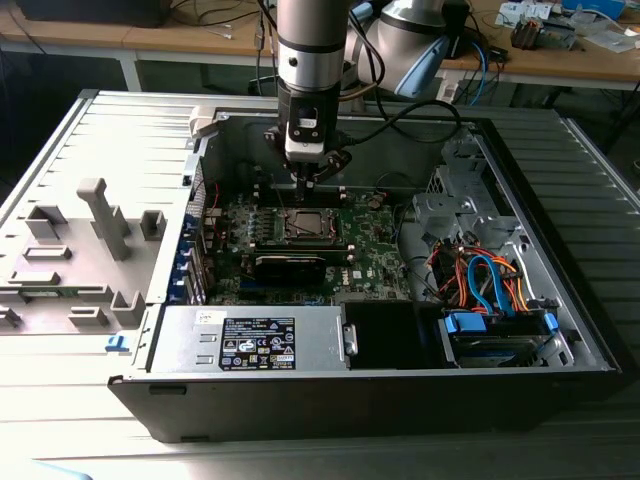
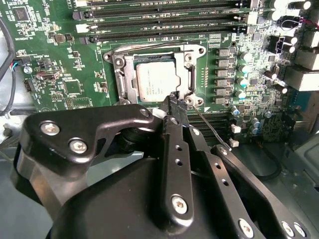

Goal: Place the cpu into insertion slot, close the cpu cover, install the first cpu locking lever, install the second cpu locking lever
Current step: 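Install the first cpu locking lever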

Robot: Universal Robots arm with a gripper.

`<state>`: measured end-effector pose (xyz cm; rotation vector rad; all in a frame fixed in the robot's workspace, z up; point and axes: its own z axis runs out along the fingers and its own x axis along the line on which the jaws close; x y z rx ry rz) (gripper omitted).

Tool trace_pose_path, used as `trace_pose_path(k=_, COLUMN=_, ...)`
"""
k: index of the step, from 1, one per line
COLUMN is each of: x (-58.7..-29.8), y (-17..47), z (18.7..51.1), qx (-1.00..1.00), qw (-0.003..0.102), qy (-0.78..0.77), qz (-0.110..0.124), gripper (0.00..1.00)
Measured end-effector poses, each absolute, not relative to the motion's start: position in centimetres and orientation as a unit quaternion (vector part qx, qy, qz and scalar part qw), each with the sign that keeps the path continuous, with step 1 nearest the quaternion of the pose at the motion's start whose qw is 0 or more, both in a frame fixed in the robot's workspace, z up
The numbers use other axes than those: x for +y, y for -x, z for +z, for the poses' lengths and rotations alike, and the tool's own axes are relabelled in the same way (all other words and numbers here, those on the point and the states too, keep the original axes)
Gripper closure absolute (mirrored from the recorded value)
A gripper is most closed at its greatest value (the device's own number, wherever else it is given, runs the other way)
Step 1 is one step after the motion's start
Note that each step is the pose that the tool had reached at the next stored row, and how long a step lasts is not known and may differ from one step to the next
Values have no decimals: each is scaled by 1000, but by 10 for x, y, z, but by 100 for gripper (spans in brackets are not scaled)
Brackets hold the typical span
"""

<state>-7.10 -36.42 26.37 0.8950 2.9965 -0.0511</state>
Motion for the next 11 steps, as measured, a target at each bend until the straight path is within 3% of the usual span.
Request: trace_pose_path(k=11, x=-364, y=71, z=264, qx=961, qw=7, qy=-277, qz=-16, gripper=89)
